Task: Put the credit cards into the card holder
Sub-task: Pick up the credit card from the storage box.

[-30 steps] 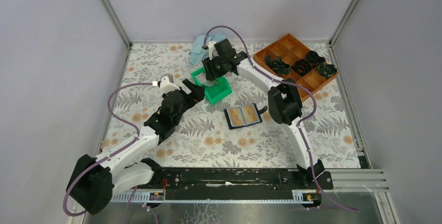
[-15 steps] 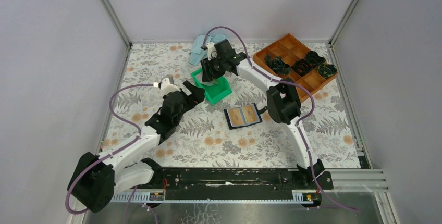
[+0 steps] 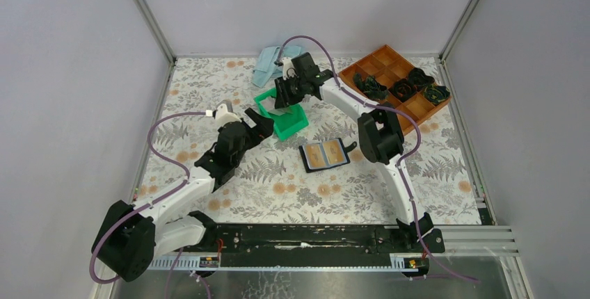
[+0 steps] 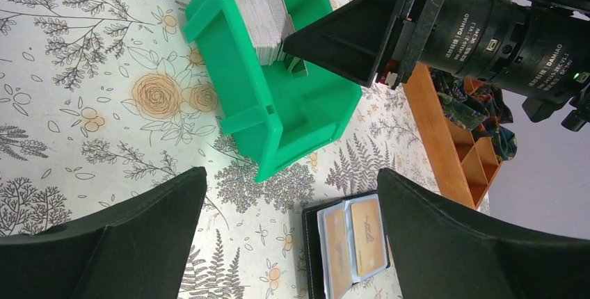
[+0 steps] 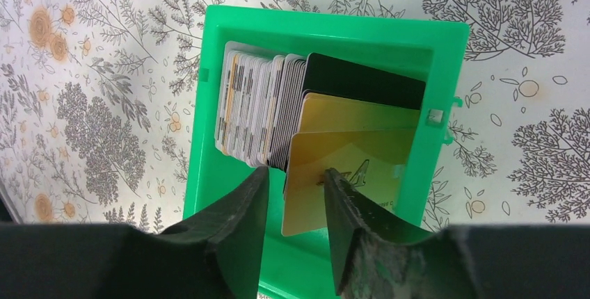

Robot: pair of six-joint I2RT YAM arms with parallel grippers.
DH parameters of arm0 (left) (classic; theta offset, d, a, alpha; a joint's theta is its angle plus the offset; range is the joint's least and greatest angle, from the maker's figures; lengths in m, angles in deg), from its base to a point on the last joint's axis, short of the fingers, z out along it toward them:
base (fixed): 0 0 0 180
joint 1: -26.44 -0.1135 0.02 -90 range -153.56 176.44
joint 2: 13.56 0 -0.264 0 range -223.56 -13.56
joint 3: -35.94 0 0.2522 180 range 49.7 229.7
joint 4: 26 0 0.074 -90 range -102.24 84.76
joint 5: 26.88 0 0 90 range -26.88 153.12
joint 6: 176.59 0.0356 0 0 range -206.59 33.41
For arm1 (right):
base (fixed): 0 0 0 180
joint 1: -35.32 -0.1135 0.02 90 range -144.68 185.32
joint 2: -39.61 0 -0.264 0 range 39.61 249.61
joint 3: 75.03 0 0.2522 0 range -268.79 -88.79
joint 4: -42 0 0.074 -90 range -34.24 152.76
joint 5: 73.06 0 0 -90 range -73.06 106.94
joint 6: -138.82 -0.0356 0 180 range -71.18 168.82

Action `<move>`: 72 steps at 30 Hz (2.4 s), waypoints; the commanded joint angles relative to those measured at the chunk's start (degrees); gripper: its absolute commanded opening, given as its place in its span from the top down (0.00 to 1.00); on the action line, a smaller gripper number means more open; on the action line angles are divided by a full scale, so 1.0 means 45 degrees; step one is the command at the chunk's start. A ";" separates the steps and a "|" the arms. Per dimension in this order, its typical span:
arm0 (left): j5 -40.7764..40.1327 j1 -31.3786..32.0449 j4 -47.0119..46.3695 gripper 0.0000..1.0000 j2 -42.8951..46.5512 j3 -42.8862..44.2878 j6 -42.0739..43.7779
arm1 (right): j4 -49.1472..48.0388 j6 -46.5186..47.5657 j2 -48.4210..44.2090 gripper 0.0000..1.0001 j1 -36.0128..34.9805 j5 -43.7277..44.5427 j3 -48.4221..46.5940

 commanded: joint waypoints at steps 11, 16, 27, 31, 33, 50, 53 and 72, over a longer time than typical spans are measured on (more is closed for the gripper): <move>0.0186 -0.0122 -0.0781 0.00 -0.0002 0.0014 -0.0204 | -0.0029 -0.0275 -0.0336 0.72 0.0031 -0.0174 -0.0441; 0.0229 -0.0128 -0.0840 0.00 -0.0023 0.0010 -0.0223 | 0.0092 -0.0293 -0.0389 0.72 0.0020 -0.0154 -0.0676; 0.0357 -0.0145 -0.0963 0.00 -0.0109 0.0020 -0.0261 | 0.0180 -0.0306 -0.0558 0.73 0.0010 -0.0154 -0.0783; 0.0379 -0.0148 -0.0981 0.00 -0.0130 0.0020 -0.0262 | 0.0234 -0.0301 -0.0622 0.73 0.0001 -0.0139 -0.0828; 0.0383 -0.0147 -0.0988 0.00 -0.0120 0.0023 -0.0280 | 0.0256 -0.0301 -0.0635 0.73 0.0011 -0.0135 -0.0849; 0.0469 -0.0164 -0.1055 0.00 -0.0047 -0.0004 -0.0360 | 0.0479 -0.0086 -0.1037 0.75 0.0011 0.0289 -0.0946; 0.0486 -0.0165 -0.1066 0.00 -0.0050 0.0010 -0.0345 | 0.0564 -0.0082 -0.1081 0.75 0.0011 0.0347 -0.1069; 0.0340 -0.0206 -0.1109 0.00 -0.0038 0.0002 -0.0421 | 0.1693 0.0754 -0.1295 0.85 -0.0177 0.3201 -0.1476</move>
